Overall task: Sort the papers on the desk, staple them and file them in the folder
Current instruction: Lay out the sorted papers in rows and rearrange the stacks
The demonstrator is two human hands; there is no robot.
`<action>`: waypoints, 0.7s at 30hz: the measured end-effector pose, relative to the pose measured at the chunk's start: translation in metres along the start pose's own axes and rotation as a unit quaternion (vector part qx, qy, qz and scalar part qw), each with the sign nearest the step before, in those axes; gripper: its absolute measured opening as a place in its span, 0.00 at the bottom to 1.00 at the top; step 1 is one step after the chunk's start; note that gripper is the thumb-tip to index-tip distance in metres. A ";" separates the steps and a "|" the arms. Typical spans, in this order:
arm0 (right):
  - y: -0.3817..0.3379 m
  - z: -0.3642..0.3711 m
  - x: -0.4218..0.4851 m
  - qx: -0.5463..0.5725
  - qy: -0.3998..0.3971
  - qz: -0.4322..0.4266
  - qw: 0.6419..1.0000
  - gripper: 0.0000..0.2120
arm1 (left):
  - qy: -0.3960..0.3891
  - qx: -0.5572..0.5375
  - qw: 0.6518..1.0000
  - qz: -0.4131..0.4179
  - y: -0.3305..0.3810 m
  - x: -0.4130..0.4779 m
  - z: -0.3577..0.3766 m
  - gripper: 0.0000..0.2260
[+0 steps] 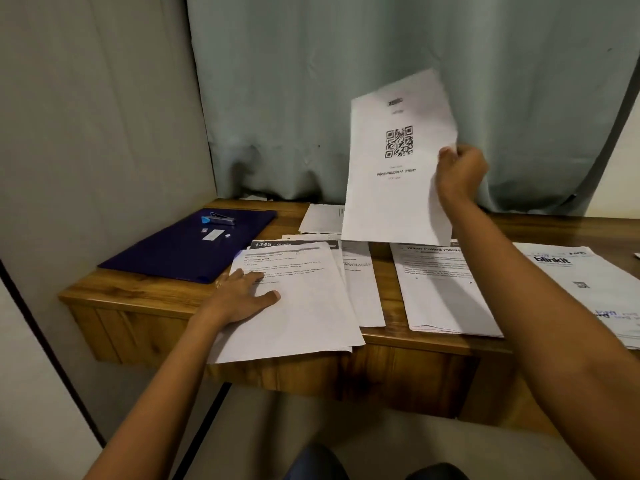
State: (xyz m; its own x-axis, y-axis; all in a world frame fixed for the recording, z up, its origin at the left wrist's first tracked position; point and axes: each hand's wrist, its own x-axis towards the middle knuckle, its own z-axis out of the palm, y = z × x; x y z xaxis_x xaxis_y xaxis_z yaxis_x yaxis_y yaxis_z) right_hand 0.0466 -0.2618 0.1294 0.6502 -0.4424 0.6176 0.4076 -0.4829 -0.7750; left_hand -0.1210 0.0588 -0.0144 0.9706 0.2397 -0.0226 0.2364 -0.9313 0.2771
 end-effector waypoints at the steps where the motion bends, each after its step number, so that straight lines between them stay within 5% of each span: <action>1: 0.000 -0.004 0.003 0.013 0.007 0.005 1.000 0.10 | 0.000 -0.002 1.000 0.001 0.000 0.000 0.000 0.34; 5: 0.007 0.000 -0.007 0.062 -0.034 0.056 0.996 0.10 | 0.023 -0.082 0.996 0.011 0.001 -0.005 0.000 0.27; 10: 0.017 0.028 -0.071 0.029 -0.183 0.080 0.979 0.10 | 0.104 -0.311 0.945 -0.014 0.015 -0.021 -0.011 0.30; 15: 0.017 0.052 -0.136 -0.023 -0.316 0.115 0.942 0.11 | 0.125 -0.349 0.921 -0.124 0.011 -0.014 -0.021 0.35; 21: 0.010 0.061 -0.175 -0.059 -0.392 0.102 0.912 0.13 | 0.113 -0.239 0.963 -0.051 0.006 -0.018 -0.008 0.35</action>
State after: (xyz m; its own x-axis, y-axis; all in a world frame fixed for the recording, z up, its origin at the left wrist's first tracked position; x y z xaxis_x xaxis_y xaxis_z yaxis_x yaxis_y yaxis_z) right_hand -0.0237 -0.1435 0.0052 0.9826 0.1211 0.1407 0.1844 -0.5495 -0.8149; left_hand -0.1368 0.0509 -0.0046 0.8955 0.4280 0.1217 0.2303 -0.6798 0.6963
